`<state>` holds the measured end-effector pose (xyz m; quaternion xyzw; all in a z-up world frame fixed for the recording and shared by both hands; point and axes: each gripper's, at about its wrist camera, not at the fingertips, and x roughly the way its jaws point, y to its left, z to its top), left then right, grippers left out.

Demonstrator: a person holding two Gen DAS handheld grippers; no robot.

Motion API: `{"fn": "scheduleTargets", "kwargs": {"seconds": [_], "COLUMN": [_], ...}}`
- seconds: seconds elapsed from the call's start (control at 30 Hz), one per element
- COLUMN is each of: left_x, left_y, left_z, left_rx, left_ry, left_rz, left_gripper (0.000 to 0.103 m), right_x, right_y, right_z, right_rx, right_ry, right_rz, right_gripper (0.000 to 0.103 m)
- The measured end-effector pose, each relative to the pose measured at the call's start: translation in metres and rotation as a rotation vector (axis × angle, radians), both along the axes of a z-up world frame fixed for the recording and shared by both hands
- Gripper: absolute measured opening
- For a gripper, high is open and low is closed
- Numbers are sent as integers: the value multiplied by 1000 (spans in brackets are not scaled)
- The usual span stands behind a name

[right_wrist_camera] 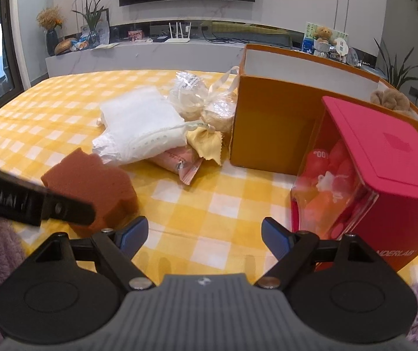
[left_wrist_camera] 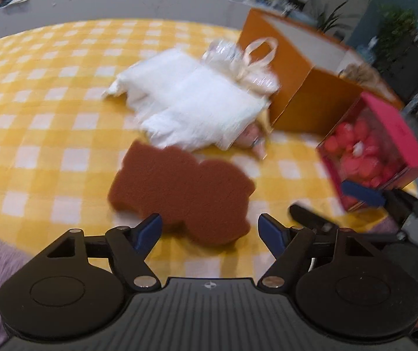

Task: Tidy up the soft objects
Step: 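Move both empty grippers back toward the brown sponge on the table, then grasp the brown bear-shaped sponge with the left gripper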

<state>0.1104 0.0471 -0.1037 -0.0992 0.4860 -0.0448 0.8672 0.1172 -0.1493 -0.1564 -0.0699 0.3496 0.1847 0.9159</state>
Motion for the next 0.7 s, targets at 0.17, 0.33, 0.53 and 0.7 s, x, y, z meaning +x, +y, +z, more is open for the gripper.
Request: {"fn": "scheduleTargets", "kwargs": {"seconds": [0.17,0.33,0.53,0.7], "left_x": [0,7,12,19], "left_y": [-7,-10,-25,-29], "left_z": [-6,-10,-13,-23], "left_rx": [-14,-29,86,143], "left_ry": [7,-2,-18,13], "left_rz": [9,70,165,177], "left_gripper": [79,73,81,71], "right_x": [5,10,19,17], "right_y": [0,-6,-16,-17], "right_z": [-6,-8,-13,-13], "right_rx": [-9,8,45,70], "right_ry": [19,44,100,98], "right_rz": [-23,-78,-160,-137], "right_gripper": [83,83,81,82]}}
